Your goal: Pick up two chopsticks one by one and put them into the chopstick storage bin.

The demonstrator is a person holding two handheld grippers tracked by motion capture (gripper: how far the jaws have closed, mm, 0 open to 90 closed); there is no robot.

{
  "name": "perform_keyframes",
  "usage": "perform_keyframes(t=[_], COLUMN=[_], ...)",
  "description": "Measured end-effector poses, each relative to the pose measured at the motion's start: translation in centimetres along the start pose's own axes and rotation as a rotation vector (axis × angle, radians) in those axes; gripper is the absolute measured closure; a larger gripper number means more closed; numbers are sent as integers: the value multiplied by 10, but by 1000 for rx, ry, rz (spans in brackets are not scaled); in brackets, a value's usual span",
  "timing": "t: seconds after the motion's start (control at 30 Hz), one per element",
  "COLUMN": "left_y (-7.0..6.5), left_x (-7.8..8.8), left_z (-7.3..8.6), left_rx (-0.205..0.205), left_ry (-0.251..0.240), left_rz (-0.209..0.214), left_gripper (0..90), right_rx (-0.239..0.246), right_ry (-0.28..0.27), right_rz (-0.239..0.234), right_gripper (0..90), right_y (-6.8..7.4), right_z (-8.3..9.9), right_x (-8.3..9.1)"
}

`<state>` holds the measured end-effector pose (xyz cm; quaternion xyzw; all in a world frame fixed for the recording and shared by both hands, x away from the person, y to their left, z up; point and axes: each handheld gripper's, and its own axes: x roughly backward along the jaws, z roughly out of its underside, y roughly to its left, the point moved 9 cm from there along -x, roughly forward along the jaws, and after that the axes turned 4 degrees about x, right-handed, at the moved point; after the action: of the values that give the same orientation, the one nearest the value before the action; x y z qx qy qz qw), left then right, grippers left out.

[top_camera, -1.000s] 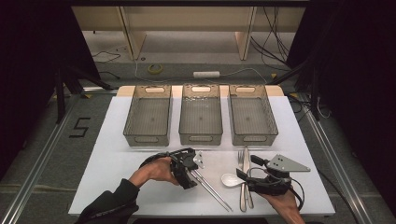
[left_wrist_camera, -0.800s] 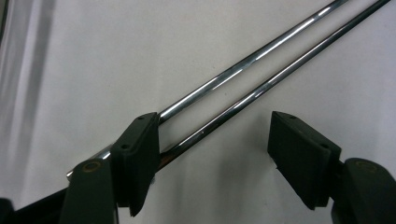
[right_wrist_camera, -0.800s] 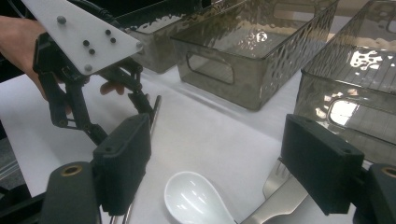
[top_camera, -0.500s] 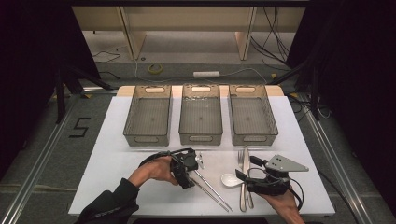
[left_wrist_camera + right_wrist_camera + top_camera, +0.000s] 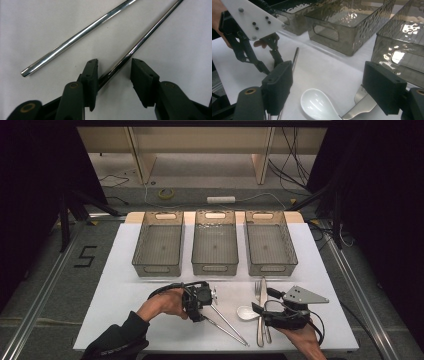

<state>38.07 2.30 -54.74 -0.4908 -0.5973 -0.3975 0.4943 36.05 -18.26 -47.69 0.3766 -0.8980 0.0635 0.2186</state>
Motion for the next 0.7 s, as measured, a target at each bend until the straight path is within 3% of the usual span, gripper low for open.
perform_keyframes(t=[0.37,0.7], left_y=[-12,-16], left_x=[2,2], left_z=[7,9], left_rx=[-62,-120], left_ry=[38,40], left_rz=[-11,0], left_gripper=[733,792], right_rx=[6,11], right_ry=[10,18], right_rz=[0,3], right_gripper=[255,256], right_y=[0,0], right_z=[1,2], right_x=[-1,-2])
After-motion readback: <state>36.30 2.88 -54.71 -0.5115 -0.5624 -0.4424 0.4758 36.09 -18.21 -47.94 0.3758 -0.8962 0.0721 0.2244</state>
